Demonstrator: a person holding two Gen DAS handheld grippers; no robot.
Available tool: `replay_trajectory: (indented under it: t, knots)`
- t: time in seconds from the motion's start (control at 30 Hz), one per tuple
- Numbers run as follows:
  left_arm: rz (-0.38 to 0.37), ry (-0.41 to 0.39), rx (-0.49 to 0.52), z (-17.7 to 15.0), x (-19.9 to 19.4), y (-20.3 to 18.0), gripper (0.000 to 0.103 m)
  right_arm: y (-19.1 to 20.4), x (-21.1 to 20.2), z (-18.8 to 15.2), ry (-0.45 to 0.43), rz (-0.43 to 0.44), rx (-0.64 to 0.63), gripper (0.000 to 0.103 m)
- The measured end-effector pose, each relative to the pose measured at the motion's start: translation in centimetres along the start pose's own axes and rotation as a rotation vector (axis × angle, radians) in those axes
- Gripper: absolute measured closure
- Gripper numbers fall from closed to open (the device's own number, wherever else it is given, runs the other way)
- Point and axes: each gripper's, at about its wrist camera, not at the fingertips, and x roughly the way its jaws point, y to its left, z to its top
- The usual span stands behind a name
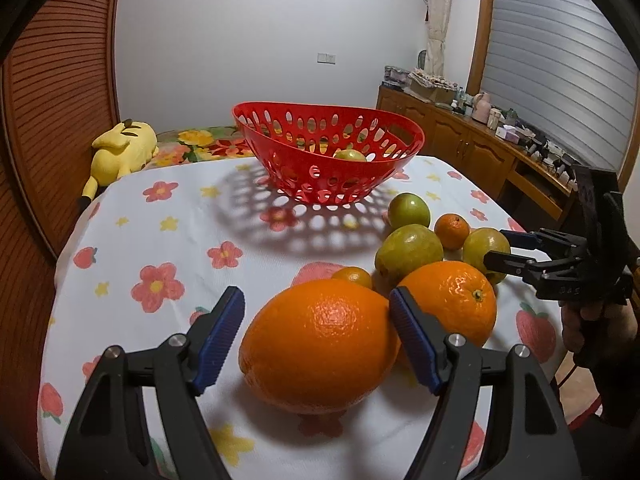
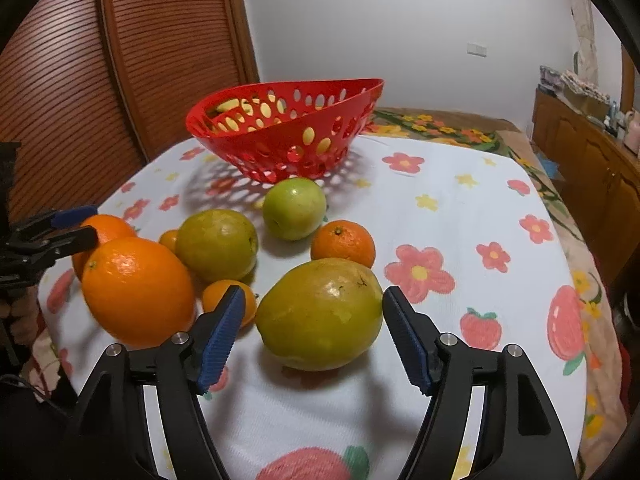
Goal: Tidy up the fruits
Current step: 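Withdraw both tools from the basket toward the remaining fruit, then grasp the large orange with the left tool while the right tool grasps the green pomelo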
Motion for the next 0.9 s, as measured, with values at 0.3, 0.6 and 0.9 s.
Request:
replay_trajectory:
  t: [0.3, 0.6, 0.9]
  knots:
    - [-0.002, 0.016, 0.000, -0.3, 0.1, -0.4, 0.027, -0.1, 1.4, -0.7, 0.035, 0.031, 0.021, 0.031]
    - [0.013, 0.021, 0.007, -0.6, 0.2, -0.8, 0.024, 0.0, 0.3, -1.8, -0.004, 0.042, 0.041, 0.032]
    - [-0.001, 0.029, -0.017, -1.4, 0.7, -0.3, 0.014, 0.4, 0.5, -1.8, -0.015, 0.022, 0.018, 0.032]
